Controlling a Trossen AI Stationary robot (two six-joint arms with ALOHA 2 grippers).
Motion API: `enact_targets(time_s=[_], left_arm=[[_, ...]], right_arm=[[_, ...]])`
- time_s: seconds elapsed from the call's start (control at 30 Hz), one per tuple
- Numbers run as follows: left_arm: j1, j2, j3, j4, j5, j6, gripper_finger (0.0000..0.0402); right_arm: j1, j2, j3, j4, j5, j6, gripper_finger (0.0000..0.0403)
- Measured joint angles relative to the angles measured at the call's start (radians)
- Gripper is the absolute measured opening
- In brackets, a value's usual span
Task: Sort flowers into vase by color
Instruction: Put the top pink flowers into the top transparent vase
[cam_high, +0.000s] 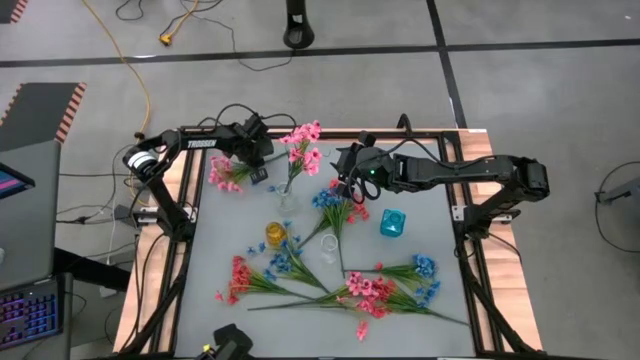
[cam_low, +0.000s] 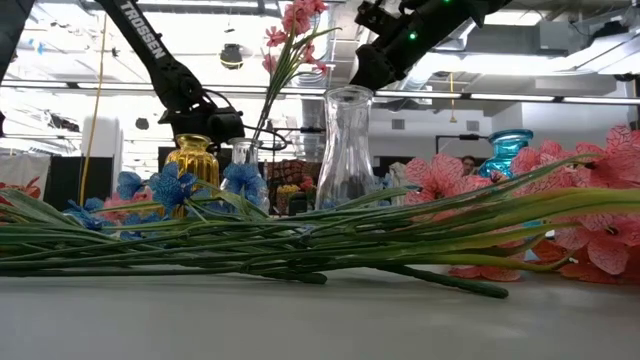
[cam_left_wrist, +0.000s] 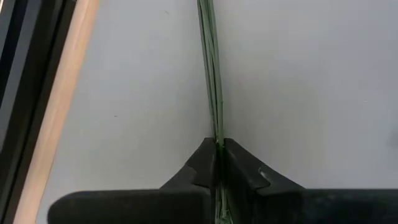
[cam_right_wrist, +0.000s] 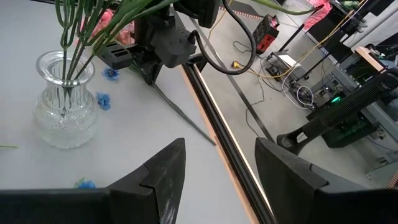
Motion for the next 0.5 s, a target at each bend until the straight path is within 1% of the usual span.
enact_targets(time_s=[0.07, 0.13, 0.23, 0.33, 0.4, 0.5], left_arm=[[0.000, -0.006, 0.000, -0.009, 0.000, -0.006, 0.0003], [0.003, -0.015, 0.014, -0.063, 0.007, -0.012, 0.0003], [0.011, -0.021, 0.075, -0.179, 0.010, -0.032, 0.0003], [0.024, -0.025, 0.151, -0.335, 0.023, -0.052, 0.0002], [0.030, -0.025, 0.196, -0.420, 0.050, -0.059, 0.0002], [0.038, -0.025, 0.261, -0.538, 0.099, -0.070, 0.0002]], right_arm=[[0.000, 0.000, 0.000, 0.000, 0.000, 0.000, 0.0219], [0.000, 0.000, 0.000, 0.000, 0.000, 0.000, 0.0219], [0.000, 0.000, 0.000, 0.000, 0.000, 0.000, 0.0219], [0.002, 0.000, 0.000, 0.000, 0.000, -0.001, 0.0219], [0.008, 0.000, 0.000, 0.000, 0.000, -0.010, 0.0219], [0.026, 0.000, 0.000, 0.000, 0.000, -0.074, 0.0219]])
